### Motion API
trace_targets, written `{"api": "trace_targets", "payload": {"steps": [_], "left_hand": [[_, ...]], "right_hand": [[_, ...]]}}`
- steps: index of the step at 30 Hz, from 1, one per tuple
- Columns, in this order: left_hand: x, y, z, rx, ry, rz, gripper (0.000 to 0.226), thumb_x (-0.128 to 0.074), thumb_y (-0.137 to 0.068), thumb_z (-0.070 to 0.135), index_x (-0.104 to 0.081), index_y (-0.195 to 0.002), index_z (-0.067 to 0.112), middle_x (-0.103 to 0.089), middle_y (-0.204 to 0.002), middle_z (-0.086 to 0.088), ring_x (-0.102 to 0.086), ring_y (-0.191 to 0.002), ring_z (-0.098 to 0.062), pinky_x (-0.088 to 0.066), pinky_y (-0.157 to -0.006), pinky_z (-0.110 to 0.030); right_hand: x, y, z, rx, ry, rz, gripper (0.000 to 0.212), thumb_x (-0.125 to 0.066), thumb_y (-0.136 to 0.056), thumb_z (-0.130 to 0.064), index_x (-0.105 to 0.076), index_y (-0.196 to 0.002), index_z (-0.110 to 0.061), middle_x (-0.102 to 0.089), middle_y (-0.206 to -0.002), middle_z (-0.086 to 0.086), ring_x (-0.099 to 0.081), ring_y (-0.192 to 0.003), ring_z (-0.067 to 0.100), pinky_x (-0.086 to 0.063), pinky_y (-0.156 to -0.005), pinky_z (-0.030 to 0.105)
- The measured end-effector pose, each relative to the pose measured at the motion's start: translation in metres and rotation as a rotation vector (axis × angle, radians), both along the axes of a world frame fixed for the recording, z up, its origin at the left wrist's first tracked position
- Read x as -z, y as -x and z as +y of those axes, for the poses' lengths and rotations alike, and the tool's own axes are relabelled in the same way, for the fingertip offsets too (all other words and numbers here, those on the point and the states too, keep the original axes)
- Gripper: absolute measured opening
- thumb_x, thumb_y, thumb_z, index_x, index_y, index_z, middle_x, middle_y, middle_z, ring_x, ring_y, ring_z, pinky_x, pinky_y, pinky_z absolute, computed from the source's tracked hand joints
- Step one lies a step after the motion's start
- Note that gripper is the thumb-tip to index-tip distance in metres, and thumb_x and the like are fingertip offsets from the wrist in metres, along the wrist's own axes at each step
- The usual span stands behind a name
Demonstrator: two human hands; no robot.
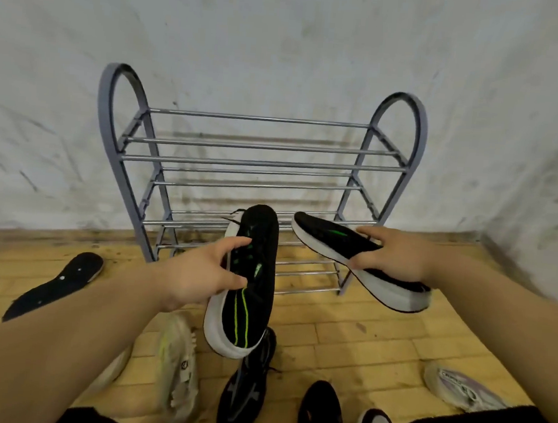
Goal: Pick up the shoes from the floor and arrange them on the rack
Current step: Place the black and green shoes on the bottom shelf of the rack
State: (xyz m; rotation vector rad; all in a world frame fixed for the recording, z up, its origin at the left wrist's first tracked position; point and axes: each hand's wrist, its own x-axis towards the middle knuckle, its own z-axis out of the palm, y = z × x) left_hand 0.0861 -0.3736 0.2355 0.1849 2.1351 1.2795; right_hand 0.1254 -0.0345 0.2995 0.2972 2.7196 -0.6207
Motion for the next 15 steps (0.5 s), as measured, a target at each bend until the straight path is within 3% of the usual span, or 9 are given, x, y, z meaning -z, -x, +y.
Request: {"api": "trace_targets", "payload": {"steps": [4, 7, 9, 11, 13, 15], "left_hand": [[-0.007, 0.004, 0.001, -0.055, -0.04, 0.071, 0.074, -0.065, -0.1, 0.006, -0.033, -0.156, 0.043, -0.064, -0.133, -0.007, -0.057, -0.067, -0.014, -0.046, -0.049, -0.019], [-0.004, 0.016, 0.006, -0.119, -0.033, 0.111, 0.079, -0.064, -0.101, 0.008, -0.026, -0.161, 0.042, -0.058, -0.141, -0.006, -0.063, -0.083, -0.014, -0.049, -0.052, -0.017], [-0.002, 0.024, 0.011, -0.184, -0.044, 0.128, 0.077, -0.061, -0.103, 0.009, -0.024, -0.162, 0.041, -0.056, -0.143, -0.007, -0.066, -0.099, -0.021, -0.052, -0.058, -0.02], [0.0, 0.034, 0.016, -0.237, -0.079, 0.141, 0.074, -0.058, -0.104, 0.009, -0.023, -0.162, 0.039, -0.056, -0.143, -0.007, -0.065, -0.096, -0.021, -0.054, -0.066, -0.027], [0.001, 0.046, 0.022, -0.267, -0.116, 0.163, 0.072, -0.056, -0.106, 0.009, -0.023, -0.163, 0.038, -0.056, -0.143, -0.006, -0.065, -0.092, -0.019, -0.057, -0.07, -0.027], [0.002, 0.06, 0.029, -0.287, -0.162, 0.172, 0.069, -0.054, -0.107, 0.009, -0.025, -0.162, 0.038, -0.057, -0.141, -0.006, -0.064, -0.089, -0.013, -0.057, -0.063, -0.02]], "right_hand": [[0.013, 0.011, -0.016, 0.17, 0.16, 0.057, 0.079, -0.078, -0.083, -0.054, -0.046, -0.152, -0.032, -0.058, -0.131, 0.002, -0.057, -0.108, 0.024, -0.048, -0.092, 0.039], [0.026, 0.028, -0.026, 0.247, 0.213, 0.077, 0.077, -0.076, -0.084, -0.055, -0.047, -0.148, -0.023, -0.058, -0.119, 0.005, -0.061, -0.103, 0.029, -0.051, -0.089, 0.042], [0.033, 0.043, -0.032, 0.283, 0.213, 0.118, 0.08, -0.071, -0.088, -0.052, -0.04, -0.155, -0.022, -0.056, -0.13, 0.009, -0.057, -0.112, 0.034, -0.049, -0.092, 0.043], [0.041, 0.06, -0.036, 0.314, 0.203, 0.17, 0.081, -0.069, -0.091, -0.045, -0.034, -0.16, -0.019, -0.051, -0.15, 0.014, -0.054, -0.129, 0.037, -0.049, -0.1, 0.043], [0.051, 0.074, -0.039, 0.316, 0.204, 0.2, 0.075, -0.068, -0.095, -0.036, -0.035, -0.16, -0.016, -0.048, -0.156, 0.014, -0.052, -0.135, 0.037, -0.048, -0.104, 0.043], [0.064, 0.087, -0.042, 0.324, 0.274, 0.214, 0.07, -0.069, -0.096, -0.028, -0.04, -0.158, -0.018, -0.047, -0.158, 0.012, -0.053, -0.135, 0.037, -0.05, -0.107, 0.047]]}}
